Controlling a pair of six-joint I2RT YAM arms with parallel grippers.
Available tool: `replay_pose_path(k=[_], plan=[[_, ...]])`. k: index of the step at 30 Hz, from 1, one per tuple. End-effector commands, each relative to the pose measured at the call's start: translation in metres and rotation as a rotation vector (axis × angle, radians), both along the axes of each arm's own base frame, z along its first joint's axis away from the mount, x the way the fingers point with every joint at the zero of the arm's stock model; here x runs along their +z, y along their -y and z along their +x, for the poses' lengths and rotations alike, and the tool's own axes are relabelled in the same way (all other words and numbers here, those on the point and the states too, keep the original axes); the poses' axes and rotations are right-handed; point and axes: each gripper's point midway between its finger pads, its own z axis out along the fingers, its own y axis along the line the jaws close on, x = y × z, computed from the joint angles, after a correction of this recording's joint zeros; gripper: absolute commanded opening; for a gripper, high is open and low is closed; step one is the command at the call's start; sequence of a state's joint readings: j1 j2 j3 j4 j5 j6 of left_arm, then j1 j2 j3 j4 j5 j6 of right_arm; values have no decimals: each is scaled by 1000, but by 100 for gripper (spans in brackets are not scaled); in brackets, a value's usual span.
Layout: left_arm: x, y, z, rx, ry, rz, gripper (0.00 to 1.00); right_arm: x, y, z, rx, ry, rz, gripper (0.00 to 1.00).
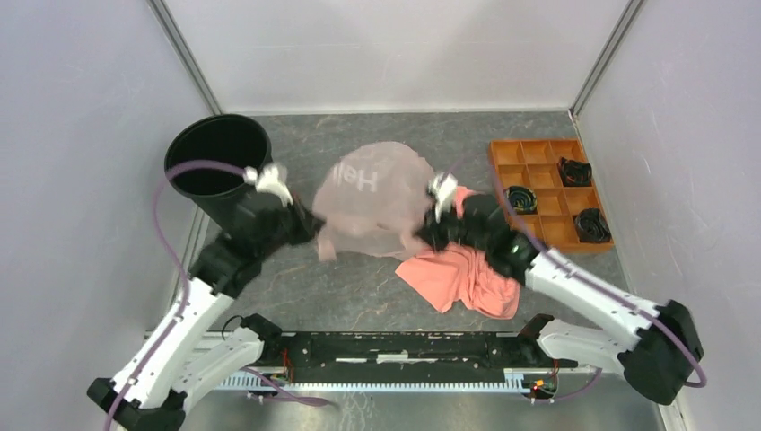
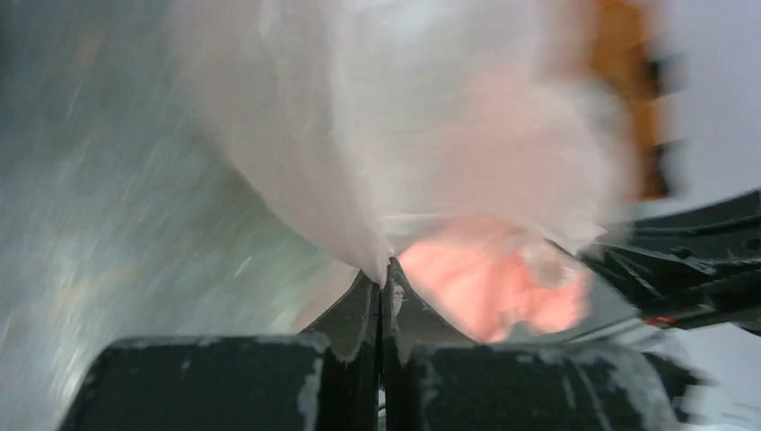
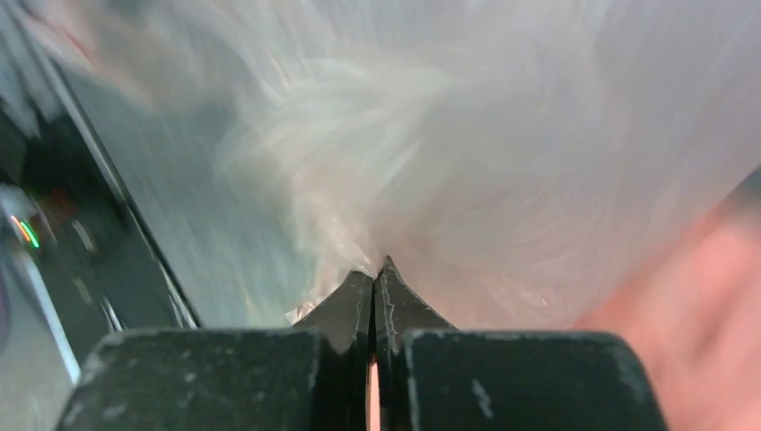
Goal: Put the trash bags into the trash bin
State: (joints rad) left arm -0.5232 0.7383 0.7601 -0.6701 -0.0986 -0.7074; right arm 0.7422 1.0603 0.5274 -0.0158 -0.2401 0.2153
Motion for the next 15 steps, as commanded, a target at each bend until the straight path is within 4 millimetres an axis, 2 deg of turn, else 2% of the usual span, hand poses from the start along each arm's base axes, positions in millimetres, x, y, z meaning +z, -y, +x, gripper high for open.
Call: replay_pose_path(k=[1, 2, 4, 5, 6, 7, 8, 9, 10, 11, 12, 13, 14, 15], plan=[[252, 36, 23, -180, 589, -242, 2, 308, -23, 41, 12, 639, 349, 1], [297, 41, 12, -243, 679, -277, 2, 348, -16, 33, 17, 700, 388, 1], [368, 43, -18, -339, 855, -357, 2, 402, -3, 9, 38, 804, 490, 1], [393, 39, -34, -364, 936, -391, 2, 423, 7, -6, 47, 858, 559, 1], [401, 35, -42, -367, 976, -408, 2, 425, 11, -15, 56, 881, 608, 1], [400, 29, -46, -344, 999, -416, 2, 418, 16, -23, 62, 897, 643, 1], [386, 24, -42, -305, 986, -407, 2, 404, 18, -28, 64, 900, 661, 1], [364, 18, -32, -240, 943, -389, 2, 376, 16, -23, 53, 873, 650, 1], [328, 10, -14, -147, 853, -354, 2, 346, 15, -13, 13, 816, 620, 1], [283, 6, 0, -80, 741, -312, 2, 300, 10, 1, -23, 724, 554, 1], [231, 4, 11, -30, 606, -256, 2, 254, 5, 12, -47, 632, 481, 1], [170, 3, 15, 0, 439, -196, 2, 198, 0, 19, -52, 524, 387, 1], [122, 2, 13, 9, 316, -147, 2, 150, -2, 19, -42, 429, 315, 1], [78, 1, 7, 5, 205, -101, 2, 114, -3, 17, -34, 353, 266, 1]])
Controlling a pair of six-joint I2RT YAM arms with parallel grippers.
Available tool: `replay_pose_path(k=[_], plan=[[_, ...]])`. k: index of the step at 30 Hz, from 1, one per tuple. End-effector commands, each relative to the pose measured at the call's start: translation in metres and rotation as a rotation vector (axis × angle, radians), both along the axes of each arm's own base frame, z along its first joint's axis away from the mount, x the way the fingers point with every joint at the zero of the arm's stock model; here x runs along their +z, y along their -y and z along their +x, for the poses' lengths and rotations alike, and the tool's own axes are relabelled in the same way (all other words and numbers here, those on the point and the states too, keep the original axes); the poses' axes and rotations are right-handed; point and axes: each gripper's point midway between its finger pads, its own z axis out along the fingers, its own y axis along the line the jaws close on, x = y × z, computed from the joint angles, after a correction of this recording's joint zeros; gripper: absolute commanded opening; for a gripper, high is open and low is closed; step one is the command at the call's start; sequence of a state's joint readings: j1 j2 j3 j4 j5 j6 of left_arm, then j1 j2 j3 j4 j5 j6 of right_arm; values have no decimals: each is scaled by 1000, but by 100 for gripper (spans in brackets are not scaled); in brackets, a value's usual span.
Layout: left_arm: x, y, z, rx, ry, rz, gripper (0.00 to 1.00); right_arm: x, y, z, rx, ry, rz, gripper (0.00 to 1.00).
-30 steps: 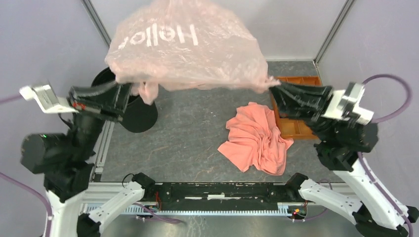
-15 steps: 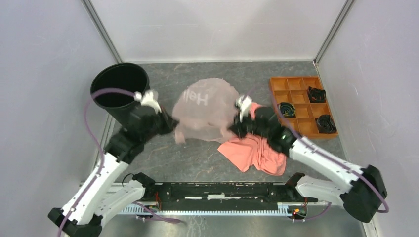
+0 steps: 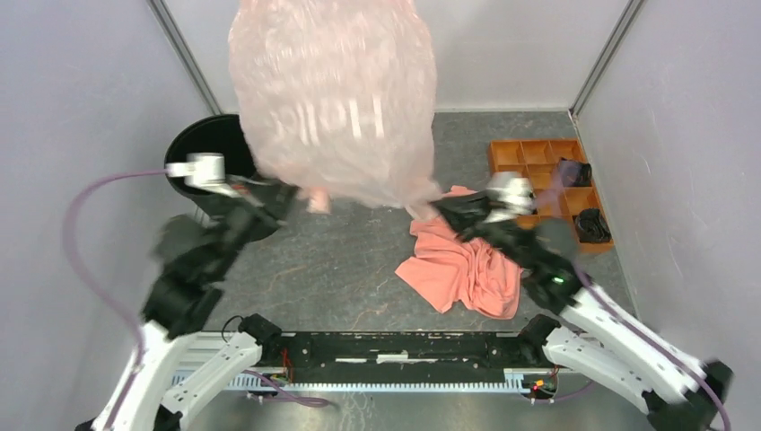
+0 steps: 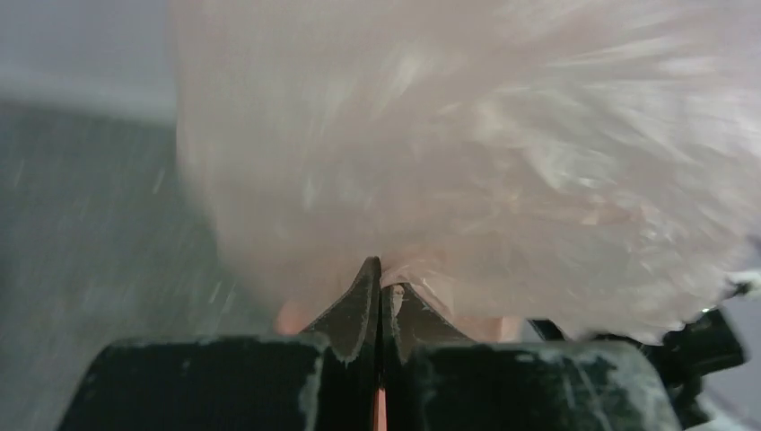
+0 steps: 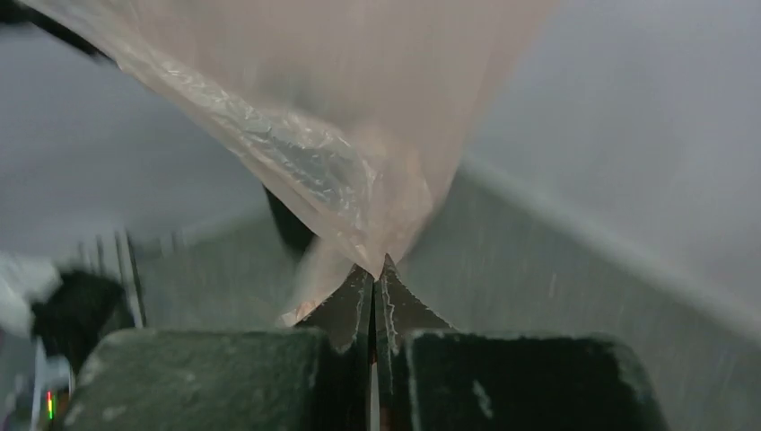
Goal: Put the trash bags into the trash bin
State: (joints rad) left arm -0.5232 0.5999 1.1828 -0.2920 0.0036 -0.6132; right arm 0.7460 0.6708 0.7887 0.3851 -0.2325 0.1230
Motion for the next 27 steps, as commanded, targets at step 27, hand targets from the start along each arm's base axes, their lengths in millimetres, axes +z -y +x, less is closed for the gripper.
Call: replay_pose_path(k=[27], plan=[[-183, 46, -1, -228, -488, 207, 2, -133, -35, 36, 9, -337, -309, 1]])
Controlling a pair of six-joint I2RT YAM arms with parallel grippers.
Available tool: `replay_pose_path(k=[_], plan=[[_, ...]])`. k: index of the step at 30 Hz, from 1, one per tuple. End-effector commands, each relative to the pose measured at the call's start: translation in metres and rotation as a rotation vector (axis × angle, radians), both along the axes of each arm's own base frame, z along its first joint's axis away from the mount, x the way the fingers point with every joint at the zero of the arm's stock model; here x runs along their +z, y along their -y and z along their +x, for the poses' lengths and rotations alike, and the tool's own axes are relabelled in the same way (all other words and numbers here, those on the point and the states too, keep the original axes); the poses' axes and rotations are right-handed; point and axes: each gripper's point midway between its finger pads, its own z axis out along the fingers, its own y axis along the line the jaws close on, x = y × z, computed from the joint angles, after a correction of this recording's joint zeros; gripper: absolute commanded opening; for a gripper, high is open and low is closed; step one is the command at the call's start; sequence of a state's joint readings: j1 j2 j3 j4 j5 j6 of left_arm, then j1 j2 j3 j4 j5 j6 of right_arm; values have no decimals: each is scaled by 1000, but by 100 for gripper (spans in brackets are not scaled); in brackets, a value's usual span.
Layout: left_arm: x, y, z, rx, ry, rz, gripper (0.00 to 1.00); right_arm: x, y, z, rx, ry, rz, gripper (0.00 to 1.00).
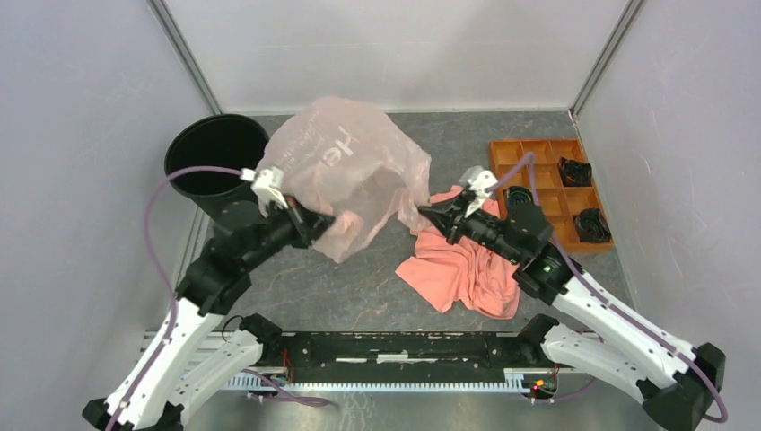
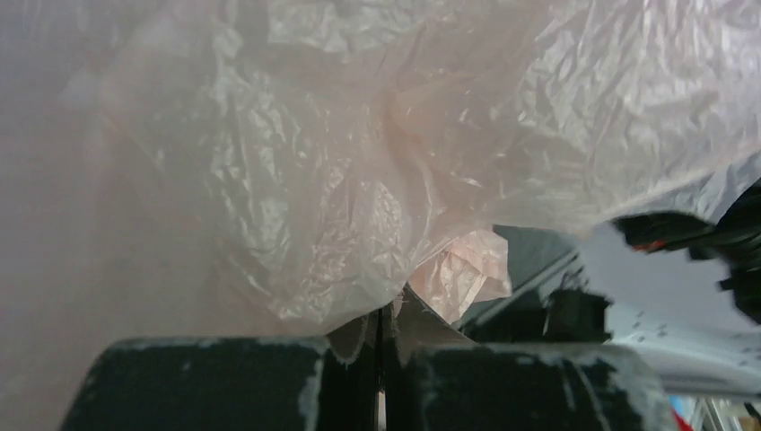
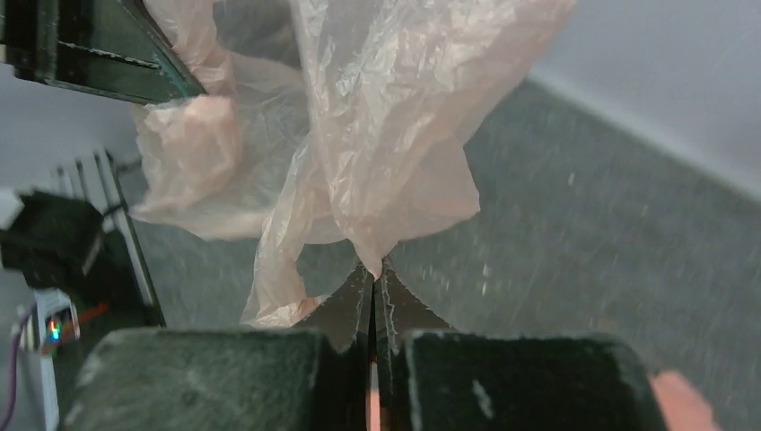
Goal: Put the trash bags into the trash bin
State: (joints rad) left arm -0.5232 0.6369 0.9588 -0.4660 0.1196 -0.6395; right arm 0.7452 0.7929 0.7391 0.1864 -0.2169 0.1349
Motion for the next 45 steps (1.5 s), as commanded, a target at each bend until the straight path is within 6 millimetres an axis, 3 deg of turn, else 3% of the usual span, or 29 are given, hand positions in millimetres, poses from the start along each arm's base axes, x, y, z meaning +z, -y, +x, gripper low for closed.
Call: replay_pose_path(k=[1, 5, 11, 17, 21, 26, 30, 33, 36, 41, 45], plan=[[-33, 11, -27, -120, -113, -16, 2, -30, -8, -1, 44, -56, -82, 1], [-20, 23, -34, -198, -96, -57, 2, -32, -28, -8, 154, -61, -72, 1], [-12, 43, -21, -241, -78, -192, 2, -26, -73, -16, 323, -139, -2, 1], [-40, 36, -3, -117, -105, -305, 2, -36, -101, -27, 438, -281, 47, 1], [-50, 41, -1, -136, -135, -280, 2, -40, -93, -29, 400, -289, 103, 23], [-44, 40, 5, -130, -134, -185, 2, -45, -79, -30, 335, -262, 125, 43], [-42, 44, 10, -138, -143, -163, 2, -57, -80, -25, 226, -240, 52, 82], [-40, 49, 12, -152, -148, -182, 2, -64, -84, -17, 128, -207, -44, 94], [-39, 49, 15, -145, -150, -181, 2, -74, -77, -5, -37, -222, -96, 97], [-34, 50, 16, -140, -147, -216, 2, -75, -77, -4, -239, -174, -119, 97], [-32, 55, 14, -169, -156, -245, 2, -77, -72, 2, -401, -135, -170, 82]])
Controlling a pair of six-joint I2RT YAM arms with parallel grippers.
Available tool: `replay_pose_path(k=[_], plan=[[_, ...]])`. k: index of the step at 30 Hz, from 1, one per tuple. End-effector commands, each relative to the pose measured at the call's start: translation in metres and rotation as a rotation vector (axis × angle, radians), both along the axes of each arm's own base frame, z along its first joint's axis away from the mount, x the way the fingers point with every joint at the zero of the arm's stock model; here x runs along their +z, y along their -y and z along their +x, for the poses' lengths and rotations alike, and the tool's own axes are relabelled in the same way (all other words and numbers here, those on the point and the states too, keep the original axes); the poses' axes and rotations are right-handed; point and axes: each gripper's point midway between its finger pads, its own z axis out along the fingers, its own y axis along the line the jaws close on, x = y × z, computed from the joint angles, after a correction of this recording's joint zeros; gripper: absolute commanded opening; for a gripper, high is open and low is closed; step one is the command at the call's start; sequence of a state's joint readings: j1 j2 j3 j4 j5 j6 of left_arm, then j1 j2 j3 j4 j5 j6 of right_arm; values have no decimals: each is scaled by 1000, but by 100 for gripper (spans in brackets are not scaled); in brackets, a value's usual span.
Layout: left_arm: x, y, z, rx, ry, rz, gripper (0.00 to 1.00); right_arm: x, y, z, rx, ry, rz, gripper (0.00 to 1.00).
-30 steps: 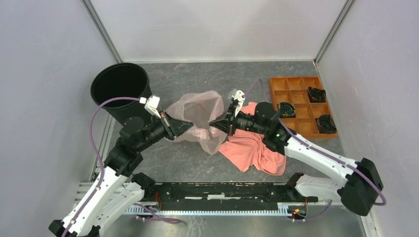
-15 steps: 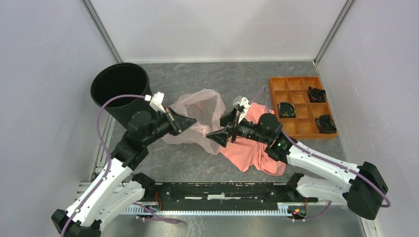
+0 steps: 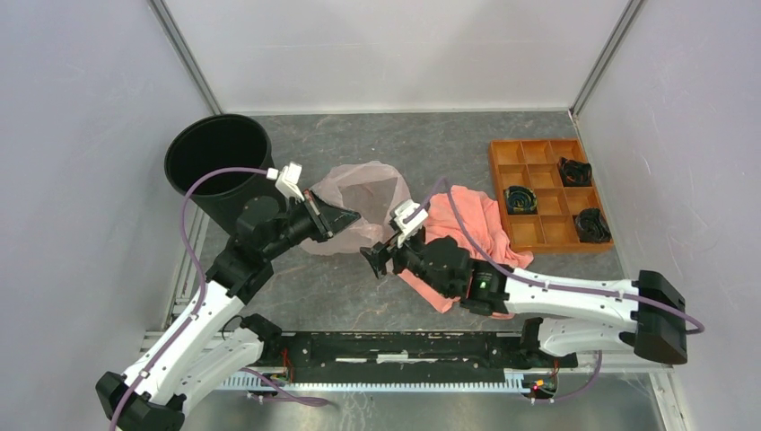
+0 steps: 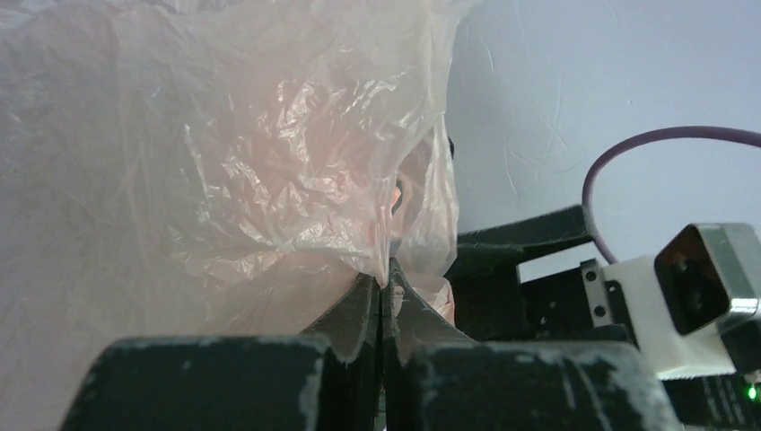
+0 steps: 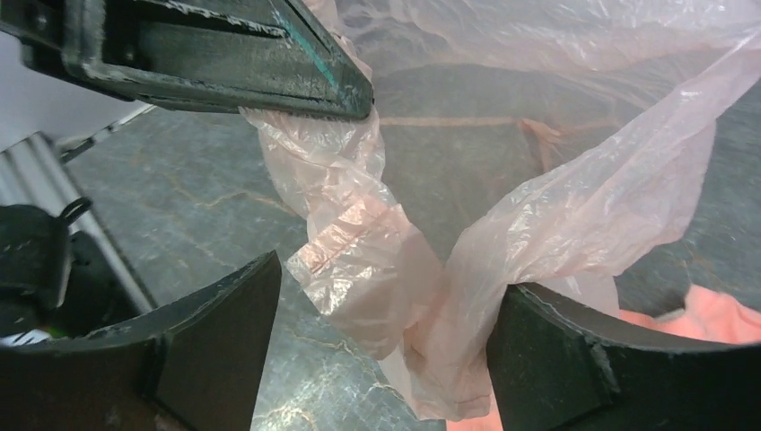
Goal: Put the trash bags into the trash bin
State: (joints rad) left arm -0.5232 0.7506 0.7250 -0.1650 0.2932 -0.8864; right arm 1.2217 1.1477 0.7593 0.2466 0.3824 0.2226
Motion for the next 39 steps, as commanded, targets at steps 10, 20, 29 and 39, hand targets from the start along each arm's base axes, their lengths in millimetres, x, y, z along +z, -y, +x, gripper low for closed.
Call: replay_pose_path(k=[10, 20, 29, 39], plan=[[30, -29, 2, 85, 147, 157, 53, 22, 53, 44, -350, 221, -100, 1], [69, -184, 61, 815, 118, 852, 99, 8, 94, 31, -250, 212, -43, 0], [64, -208, 135, 902, 22, 1043, 100, 25, 102, 20, -196, 245, -39, 0], [16, -211, 162, 787, -39, 1046, 64, 41, 118, 11, -197, 268, 14, 1]])
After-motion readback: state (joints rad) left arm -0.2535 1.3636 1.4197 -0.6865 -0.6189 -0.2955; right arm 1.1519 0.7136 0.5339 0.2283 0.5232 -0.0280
